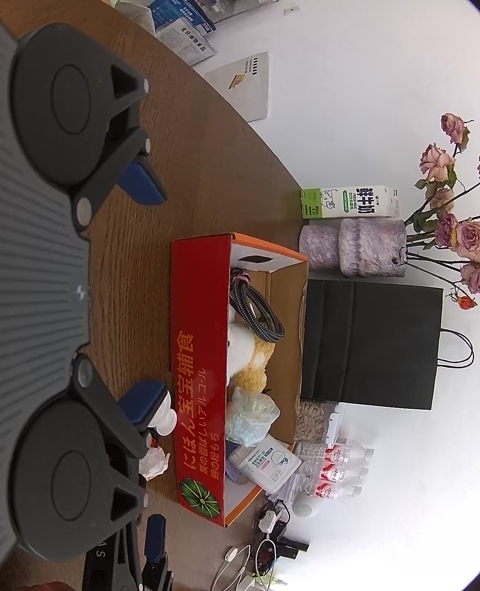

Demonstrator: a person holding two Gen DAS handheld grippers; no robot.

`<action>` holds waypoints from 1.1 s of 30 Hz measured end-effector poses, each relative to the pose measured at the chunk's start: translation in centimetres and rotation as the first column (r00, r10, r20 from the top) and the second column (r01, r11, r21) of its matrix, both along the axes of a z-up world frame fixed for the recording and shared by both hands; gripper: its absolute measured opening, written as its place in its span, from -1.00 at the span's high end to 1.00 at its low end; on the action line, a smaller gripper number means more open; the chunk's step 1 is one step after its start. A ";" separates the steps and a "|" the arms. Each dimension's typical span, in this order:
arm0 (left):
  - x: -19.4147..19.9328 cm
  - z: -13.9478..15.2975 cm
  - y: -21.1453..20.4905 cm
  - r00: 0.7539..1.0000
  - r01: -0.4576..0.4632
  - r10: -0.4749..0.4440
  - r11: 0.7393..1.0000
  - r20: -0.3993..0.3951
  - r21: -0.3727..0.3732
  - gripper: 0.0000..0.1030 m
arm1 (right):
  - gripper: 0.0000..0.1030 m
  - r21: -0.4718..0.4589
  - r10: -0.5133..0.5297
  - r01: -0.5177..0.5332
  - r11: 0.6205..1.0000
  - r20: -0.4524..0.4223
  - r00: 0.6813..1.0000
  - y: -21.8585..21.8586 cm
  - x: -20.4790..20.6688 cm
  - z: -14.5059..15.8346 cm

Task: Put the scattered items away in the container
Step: 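Grasp the small beige block with the right tool while the left tool grasps the white tissue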

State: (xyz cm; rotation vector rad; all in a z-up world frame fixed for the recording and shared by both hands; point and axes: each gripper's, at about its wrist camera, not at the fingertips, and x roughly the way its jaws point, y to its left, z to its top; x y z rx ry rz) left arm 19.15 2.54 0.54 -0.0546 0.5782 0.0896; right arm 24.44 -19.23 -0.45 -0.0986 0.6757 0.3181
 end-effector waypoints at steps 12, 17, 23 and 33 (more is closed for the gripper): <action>0.4 -0.5 -0.7 1.000 0.017 -0.017 1.000 -0.014 0.004 -1.00 | -0.05 -0.003 0.001 -0.001 1.000 0.001 1.000 -0.4 0.3 -0.1; 0.5 -0.5 -0.8 1.000 0.019 -0.019 1.000 -0.017 0.008 -1.00 | 0.18 -0.045 -0.013 0.014 0.999 0.022 1.000 -0.4 0.0 0.2; 0.7 -0.6 -0.9 1.000 0.020 -0.020 1.000 -0.023 0.005 -1.00 | 0.28 -0.007 -0.008 0.008 1.000 0.008 1.000 -1.2 0.2 0.4; 1.0 -1.0 -0.9 0.999 0.023 -0.023 1.000 -0.037 -0.003 -1.00 | 0.36 -0.015 0.046 -0.047 0.999 -0.054 0.997 -0.2 1.6 -1.4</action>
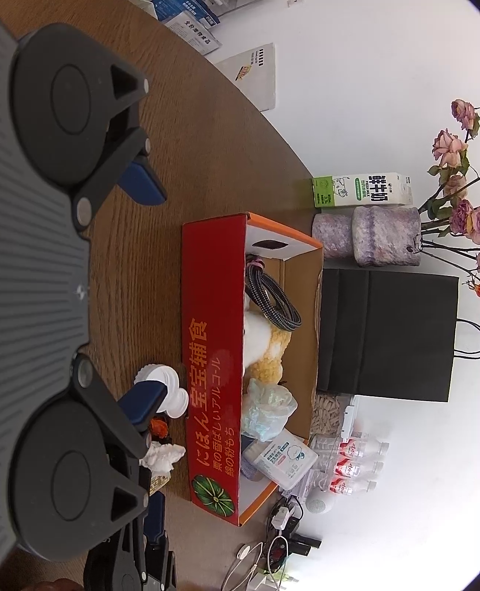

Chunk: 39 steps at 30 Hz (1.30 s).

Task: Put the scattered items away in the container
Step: 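Grasp the small beige block with the right tool while the left tool grasps the white tissue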

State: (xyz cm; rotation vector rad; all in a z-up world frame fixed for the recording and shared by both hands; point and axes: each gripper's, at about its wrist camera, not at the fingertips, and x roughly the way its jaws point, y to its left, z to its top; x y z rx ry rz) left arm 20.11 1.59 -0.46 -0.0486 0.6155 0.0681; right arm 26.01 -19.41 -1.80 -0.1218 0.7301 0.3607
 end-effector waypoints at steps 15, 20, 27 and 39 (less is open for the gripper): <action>2.4 -0.4 -7.9 0.987 0.158 -0.158 0.985 -0.004 0.065 -0.94 | 0.62 0.074 -0.052 0.047 0.996 0.071 0.996 -4.0 0.6 1.2; 3.5 -1.5 -11.1 0.980 0.197 -0.195 0.977 -0.035 0.083 -0.27 | 0.62 0.117 -0.098 0.087 0.989 0.093 0.991 -7.2 1.0 1.6; 4.4 -2.7 -13.3 0.973 0.224 -0.219 0.972 -0.079 0.074 0.13 | 0.62 0.137 -0.102 0.085 0.987 0.124 0.987 -9.0 0.2 2.0; 4.6 -2.5 -13.4 0.972 0.230 -0.226 0.971 -0.069 0.063 0.62 | 0.62 0.122 -0.063 0.046 0.991 0.141 0.988 -8.3 -0.9 1.9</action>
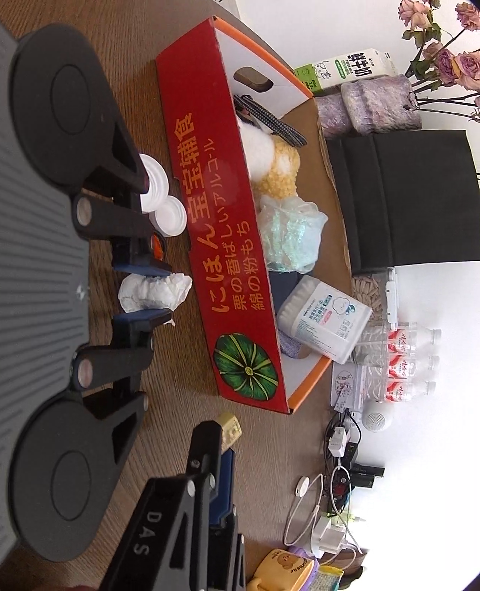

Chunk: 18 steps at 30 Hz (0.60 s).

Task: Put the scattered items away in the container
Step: 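Grasp the small beige block with the right tool while the left tool grasps the white tissue, then carry the beige block and tissue into the box and open both tools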

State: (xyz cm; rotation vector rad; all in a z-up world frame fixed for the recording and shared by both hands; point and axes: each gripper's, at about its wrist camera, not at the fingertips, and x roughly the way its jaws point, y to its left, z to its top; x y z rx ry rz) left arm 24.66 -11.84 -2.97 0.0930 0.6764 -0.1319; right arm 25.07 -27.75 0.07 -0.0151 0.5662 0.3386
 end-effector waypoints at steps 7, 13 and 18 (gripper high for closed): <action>-1.3 1.8 1.2 0.999 -0.003 0.003 1.000 0.051 -0.001 0.63 | 0.62 -0.009 0.009 -0.009 1.000 0.011 1.000 0.5 -0.2 -0.2; -2.2 4.0 3.6 0.993 -0.037 0.042 0.998 0.114 -0.045 0.63 | 0.62 0.034 0.027 -0.029 0.999 0.048 0.998 1.1 -0.7 0.9; -2.2 6.2 5.8 0.981 -0.061 0.073 0.996 0.182 -0.071 0.63 | 0.62 0.061 0.030 -0.036 0.998 0.099 0.995 2.4 -0.9 3.2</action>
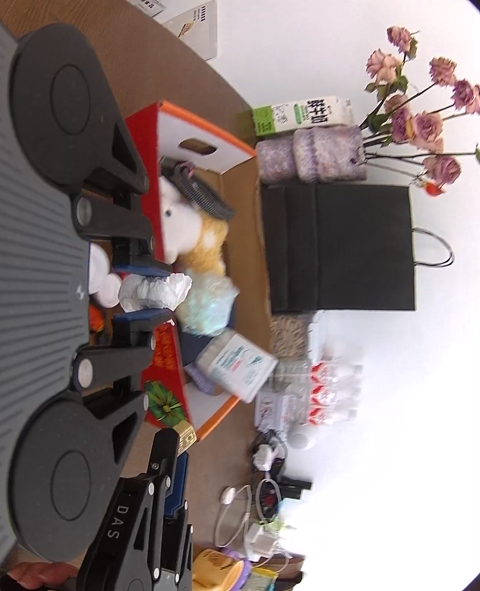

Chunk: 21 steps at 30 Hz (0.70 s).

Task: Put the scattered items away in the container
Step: 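Carry the beige block and tissue into the box and open both tools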

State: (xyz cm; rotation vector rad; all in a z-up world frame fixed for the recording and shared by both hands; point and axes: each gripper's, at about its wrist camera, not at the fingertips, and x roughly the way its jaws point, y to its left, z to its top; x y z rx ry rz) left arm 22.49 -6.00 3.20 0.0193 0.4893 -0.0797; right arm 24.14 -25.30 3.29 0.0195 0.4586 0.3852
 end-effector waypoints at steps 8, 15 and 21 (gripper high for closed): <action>1.8 2.3 2.6 0.996 -0.030 0.033 0.999 0.079 -0.036 0.63 | 0.62 -0.044 -0.022 0.025 0.999 0.057 0.998 2.9 2.5 3.5; 4.4 3.0 4.1 0.991 -0.045 0.052 0.997 0.122 -0.060 0.63 | 0.62 -0.028 -0.021 0.024 0.999 0.075 0.997 5.9 6.0 4.7; 8.0 2.3 5.4 0.991 -0.068 0.077 0.994 0.111 -0.085 0.63 | 0.62 -0.005 -0.020 0.021 1.000 0.063 0.998 7.8 9.6 4.3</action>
